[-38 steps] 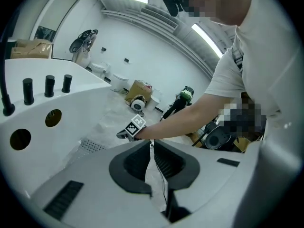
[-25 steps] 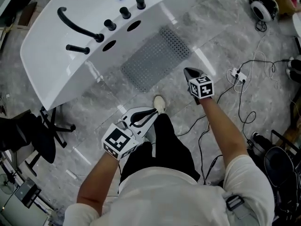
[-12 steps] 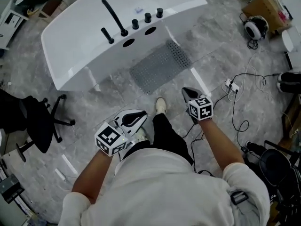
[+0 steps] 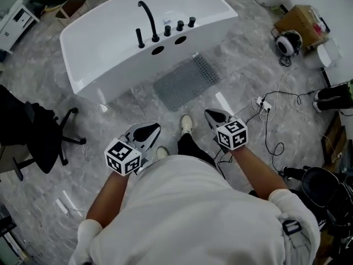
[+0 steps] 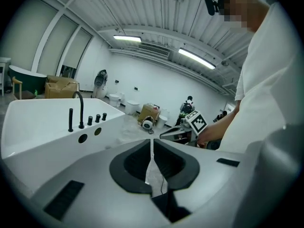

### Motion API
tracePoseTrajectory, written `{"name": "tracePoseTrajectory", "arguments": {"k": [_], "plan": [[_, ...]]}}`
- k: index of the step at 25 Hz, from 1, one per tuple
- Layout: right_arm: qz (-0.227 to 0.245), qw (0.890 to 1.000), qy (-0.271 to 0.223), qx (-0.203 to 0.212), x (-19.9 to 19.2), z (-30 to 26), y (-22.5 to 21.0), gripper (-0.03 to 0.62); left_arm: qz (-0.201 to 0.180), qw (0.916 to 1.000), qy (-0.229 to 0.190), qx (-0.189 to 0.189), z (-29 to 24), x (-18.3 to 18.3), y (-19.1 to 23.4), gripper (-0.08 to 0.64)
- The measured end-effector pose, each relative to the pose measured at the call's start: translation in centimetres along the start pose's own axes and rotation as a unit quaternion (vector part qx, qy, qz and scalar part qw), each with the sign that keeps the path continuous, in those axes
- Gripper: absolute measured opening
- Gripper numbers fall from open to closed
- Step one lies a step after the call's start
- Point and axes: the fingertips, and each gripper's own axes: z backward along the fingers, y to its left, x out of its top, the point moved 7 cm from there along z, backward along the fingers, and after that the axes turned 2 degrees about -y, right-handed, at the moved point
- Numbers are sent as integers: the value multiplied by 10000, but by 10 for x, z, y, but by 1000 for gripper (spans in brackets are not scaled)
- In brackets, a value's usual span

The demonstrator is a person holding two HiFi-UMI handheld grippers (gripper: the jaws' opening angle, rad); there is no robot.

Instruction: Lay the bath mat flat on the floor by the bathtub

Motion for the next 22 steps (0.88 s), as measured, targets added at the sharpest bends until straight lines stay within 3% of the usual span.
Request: {"name": "tracePoseTrajectory", "arguments": {"k": [10, 22], "plan": [[327, 9988, -326, 182, 12, 35, 68, 8, -125, 9995, -282, 70, 49, -11, -12, 32], [687, 9962, -399, 345, 11, 32, 121, 8, -18, 9984, -502, 245, 98, -39, -18, 32]]}}
